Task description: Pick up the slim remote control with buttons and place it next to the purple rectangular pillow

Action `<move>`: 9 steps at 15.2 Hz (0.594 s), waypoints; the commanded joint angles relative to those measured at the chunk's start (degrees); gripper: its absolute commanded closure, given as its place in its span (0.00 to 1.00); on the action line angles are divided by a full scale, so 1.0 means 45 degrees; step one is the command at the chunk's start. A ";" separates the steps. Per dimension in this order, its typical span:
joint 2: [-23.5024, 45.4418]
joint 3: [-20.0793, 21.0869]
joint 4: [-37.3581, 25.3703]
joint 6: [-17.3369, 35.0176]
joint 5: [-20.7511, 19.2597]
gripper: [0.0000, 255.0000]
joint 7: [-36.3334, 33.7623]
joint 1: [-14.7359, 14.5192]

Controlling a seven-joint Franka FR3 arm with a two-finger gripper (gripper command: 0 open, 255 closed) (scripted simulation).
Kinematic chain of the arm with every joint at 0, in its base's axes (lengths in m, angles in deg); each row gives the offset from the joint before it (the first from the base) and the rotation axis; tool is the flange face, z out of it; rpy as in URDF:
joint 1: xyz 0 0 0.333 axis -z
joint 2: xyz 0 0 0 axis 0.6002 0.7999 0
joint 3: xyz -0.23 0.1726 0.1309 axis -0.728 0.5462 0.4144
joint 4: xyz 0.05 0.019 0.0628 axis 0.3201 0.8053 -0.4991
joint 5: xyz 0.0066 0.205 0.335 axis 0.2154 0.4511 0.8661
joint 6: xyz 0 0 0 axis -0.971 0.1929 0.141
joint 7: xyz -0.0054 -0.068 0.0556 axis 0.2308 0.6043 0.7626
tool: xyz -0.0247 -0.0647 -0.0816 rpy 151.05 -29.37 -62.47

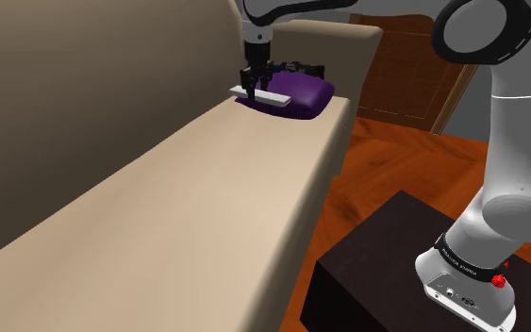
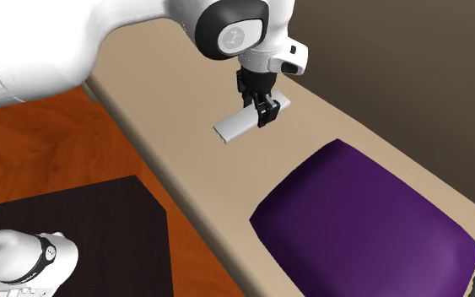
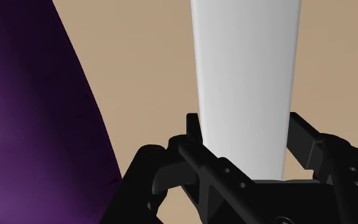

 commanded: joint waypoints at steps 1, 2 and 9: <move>-0.0004 -0.0005 0.0348 0.0354 -0.0001 1.00 0.0000 0.0022; -0.0012 -0.0007 0.0532 0.0530 -0.0002 1.00 -0.0004 0.0033; 0.0033 -0.0029 0.1666 0.1704 -0.0026 1.00 -0.0040 0.0084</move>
